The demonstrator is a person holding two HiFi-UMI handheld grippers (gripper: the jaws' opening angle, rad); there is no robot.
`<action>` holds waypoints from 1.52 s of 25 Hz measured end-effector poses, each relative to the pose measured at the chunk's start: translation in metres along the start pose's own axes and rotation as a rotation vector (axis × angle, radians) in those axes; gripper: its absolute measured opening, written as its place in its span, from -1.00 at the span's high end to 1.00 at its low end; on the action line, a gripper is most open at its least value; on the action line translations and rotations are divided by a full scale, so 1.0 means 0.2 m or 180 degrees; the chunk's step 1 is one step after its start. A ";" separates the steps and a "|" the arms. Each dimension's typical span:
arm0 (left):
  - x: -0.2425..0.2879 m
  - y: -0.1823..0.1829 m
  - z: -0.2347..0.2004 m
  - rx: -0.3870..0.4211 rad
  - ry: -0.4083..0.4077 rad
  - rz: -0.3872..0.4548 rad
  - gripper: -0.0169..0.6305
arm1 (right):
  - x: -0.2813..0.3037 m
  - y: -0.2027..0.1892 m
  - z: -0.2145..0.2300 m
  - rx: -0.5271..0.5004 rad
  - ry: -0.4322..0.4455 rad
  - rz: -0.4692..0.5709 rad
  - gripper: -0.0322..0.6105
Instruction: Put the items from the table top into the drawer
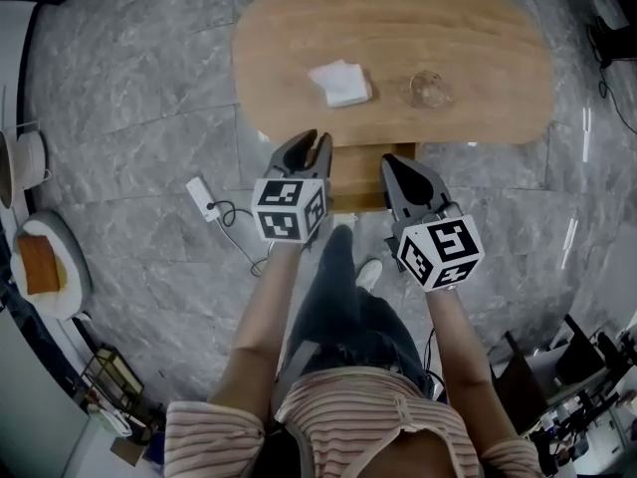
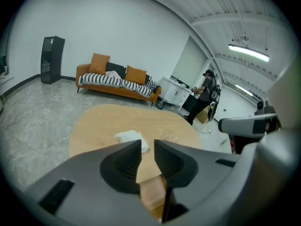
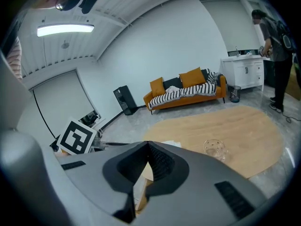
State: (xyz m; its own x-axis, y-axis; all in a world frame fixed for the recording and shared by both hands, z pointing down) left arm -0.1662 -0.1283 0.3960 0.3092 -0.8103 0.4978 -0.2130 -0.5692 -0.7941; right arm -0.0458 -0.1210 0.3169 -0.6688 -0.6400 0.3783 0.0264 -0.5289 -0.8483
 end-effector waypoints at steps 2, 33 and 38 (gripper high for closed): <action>0.08 -0.03 -0.05 -0.0010 0.0012 -0.0060 0.74 | 0.07 -0.03 0.03 0.0026 -0.0017 -0.0044 0.90; 0.83 -0.48 -0.40 -0.0259 0.0373 -0.0669 0.54 | 0.49 -0.33 0.19 0.0142 -0.0106 -0.0462 0.90; 0.83 -0.49 -0.40 -0.0278 0.0416 -0.0635 0.57 | 0.54 -0.37 0.23 0.0129 -0.0145 -0.0525 0.90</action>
State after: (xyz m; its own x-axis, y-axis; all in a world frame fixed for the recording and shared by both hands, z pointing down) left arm -0.1682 -0.2191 0.5837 0.2319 -0.6887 0.6869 -0.2407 -0.7249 -0.6455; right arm -0.0855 -0.1755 0.4374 -0.6322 -0.5668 0.5283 -0.0503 -0.6503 -0.7580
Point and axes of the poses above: the fingertips, and each gripper's own axes: x forward along the fingers, z to its right, y out of its top, the point moved 2 cm from there along -x, backward along the fingers, and after that the axes turned 11 degrees about z, right-handed, at the moved point
